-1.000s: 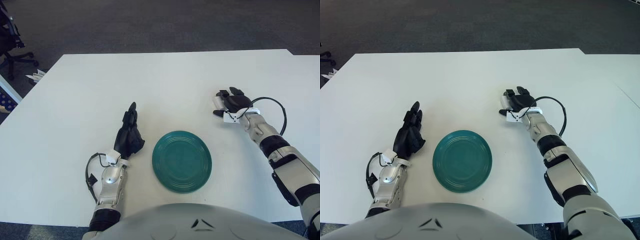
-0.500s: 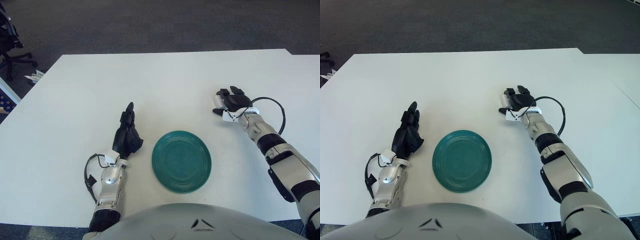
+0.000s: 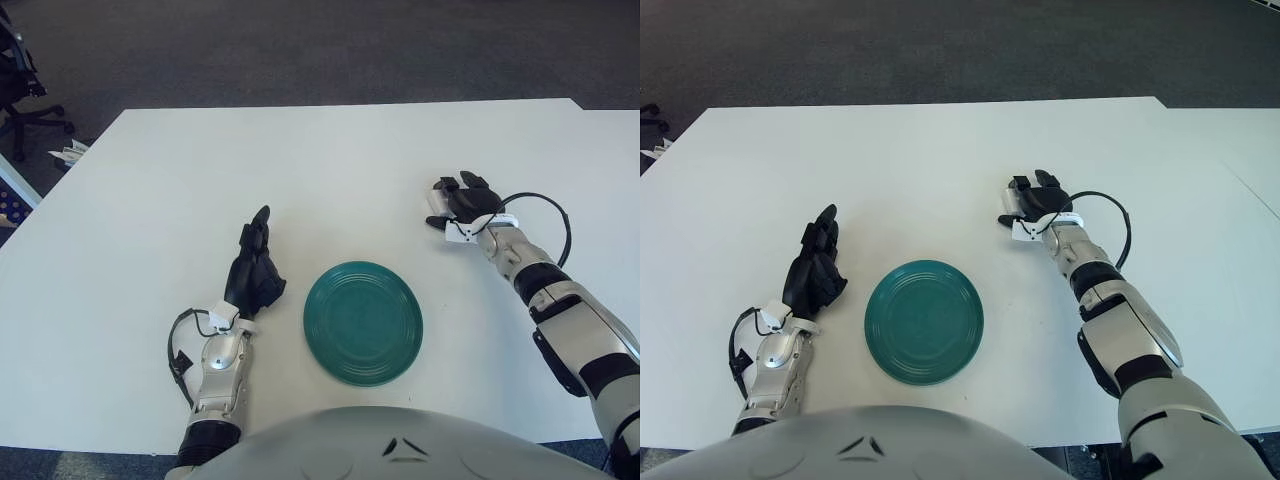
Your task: Put the charger into the plate.
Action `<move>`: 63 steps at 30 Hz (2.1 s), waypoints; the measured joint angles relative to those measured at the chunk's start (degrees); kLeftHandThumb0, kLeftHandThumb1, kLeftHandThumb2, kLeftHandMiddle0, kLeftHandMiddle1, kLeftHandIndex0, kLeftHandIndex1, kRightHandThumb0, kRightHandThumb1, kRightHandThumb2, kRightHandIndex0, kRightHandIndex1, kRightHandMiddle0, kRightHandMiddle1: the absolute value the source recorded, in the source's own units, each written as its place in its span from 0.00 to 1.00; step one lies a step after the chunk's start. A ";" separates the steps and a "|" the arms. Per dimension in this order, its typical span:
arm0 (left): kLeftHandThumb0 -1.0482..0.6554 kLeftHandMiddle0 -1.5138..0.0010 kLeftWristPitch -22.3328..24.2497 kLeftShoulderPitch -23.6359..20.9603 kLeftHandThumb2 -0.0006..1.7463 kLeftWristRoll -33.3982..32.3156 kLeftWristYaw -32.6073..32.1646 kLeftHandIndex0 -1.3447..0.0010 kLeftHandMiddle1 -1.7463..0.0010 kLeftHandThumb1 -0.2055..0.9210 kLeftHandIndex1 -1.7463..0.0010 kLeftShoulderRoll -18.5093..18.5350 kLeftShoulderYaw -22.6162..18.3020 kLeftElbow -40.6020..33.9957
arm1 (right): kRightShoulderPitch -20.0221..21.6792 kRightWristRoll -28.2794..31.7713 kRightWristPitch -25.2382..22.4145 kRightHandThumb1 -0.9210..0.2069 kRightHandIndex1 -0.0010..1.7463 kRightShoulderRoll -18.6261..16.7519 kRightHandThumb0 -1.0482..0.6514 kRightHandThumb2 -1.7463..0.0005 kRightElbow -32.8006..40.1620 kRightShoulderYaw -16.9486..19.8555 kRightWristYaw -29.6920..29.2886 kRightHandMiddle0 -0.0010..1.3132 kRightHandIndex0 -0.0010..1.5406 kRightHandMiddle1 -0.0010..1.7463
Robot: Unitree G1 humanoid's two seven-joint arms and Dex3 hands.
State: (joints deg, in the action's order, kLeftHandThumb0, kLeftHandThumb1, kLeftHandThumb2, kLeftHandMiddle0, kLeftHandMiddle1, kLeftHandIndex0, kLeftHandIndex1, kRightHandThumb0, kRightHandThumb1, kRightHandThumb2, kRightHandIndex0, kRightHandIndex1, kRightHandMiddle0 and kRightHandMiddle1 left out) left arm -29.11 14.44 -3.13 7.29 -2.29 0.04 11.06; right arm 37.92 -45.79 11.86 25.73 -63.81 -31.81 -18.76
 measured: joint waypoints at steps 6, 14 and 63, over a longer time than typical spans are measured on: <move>0.00 1.00 0.03 0.10 0.65 0.34 -0.61 1.00 1.00 1.00 0.72 -0.08 0.00 -0.09 | -0.52 0.07 2.48 0.00 0.99 0.59 0.26 0.70 -0.60 -0.38 -1.28 0.38 0.47 0.99; 0.00 1.00 -0.18 0.18 0.66 0.21 -1.16 1.00 1.00 1.00 0.69 -0.40 -0.06 -0.18 | -0.85 -0.19 6.56 0.00 1.00 1.85 0.30 0.67 -1.61 -2.23 -4.83 0.55 0.58 1.00; 0.00 0.92 -2.07 0.50 0.64 -2.66 -0.87 0.82 0.99 1.00 0.47 -1.53 -1.58 -0.77 | 1.28 2.90 14.47 0.08 1.00 2.79 0.35 0.53 -0.77 1.01 -9.32 0.71 0.75 1.00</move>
State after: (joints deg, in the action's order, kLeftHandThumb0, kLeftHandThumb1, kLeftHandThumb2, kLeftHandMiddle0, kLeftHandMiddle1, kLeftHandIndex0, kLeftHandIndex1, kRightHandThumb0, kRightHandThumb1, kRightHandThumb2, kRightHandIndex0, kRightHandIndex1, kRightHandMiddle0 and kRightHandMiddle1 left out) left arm -31.18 14.94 -5.79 6.42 -3.82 -1.54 10.30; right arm 39.19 -42.89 26.33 28.52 -64.58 -30.81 -28.08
